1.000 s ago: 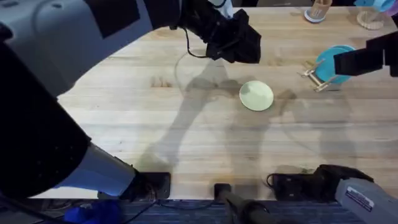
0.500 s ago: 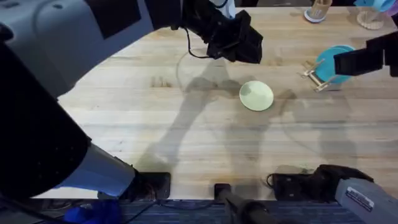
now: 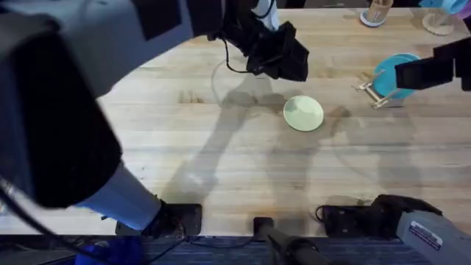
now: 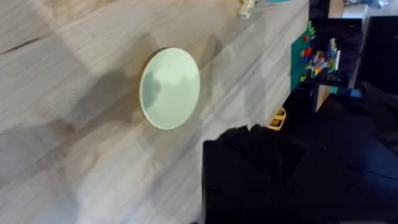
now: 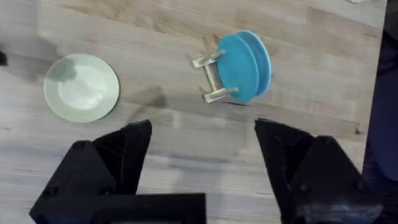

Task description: Pick up the plates from the table one by one and place each into a slot on the dish rack.

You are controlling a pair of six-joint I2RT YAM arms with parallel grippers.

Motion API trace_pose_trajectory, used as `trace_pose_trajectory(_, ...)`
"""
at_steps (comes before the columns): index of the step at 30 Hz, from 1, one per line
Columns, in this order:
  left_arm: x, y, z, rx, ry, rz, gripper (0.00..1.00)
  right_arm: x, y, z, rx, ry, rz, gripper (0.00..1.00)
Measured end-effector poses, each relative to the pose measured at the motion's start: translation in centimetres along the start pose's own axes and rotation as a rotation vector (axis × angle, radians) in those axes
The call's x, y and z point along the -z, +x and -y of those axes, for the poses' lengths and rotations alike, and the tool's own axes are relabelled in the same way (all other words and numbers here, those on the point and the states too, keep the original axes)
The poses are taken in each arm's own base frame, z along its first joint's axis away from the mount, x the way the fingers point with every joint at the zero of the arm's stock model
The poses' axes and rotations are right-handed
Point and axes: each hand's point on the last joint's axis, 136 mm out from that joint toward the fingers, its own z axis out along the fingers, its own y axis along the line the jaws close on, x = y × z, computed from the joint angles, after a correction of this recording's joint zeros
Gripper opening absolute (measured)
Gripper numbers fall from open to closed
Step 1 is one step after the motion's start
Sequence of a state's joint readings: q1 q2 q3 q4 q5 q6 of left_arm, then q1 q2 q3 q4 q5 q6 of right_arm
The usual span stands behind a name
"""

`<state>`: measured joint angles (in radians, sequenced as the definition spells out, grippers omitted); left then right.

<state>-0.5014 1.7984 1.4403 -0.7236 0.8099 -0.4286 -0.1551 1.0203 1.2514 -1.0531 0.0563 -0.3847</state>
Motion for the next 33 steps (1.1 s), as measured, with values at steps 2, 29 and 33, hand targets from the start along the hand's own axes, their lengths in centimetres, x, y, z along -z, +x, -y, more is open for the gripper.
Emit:
trace_pose_trajectory(2, -0.7, -0.1, -0.7, 0.007, -0.003, -0.012, 0.042, 0.0, 0.0, 0.0, 0.000, 0.000, 0.000, 0.997)
trace_pose_trajectory(29, -6.1, 2.7, -7.3, 0.061, 0.025, -0.045, 0.041, 0.0, 0.0, 0.0, 0.000, 0.000, -0.001, 0.996)
trace_pose_trajectory(33, -7.9, 3.7, -9.8, 0.123, 0.001, -0.095, 0.041, 0.0, 0.0, 0.0, 0.000, 0.000, 0.000, 0.995)
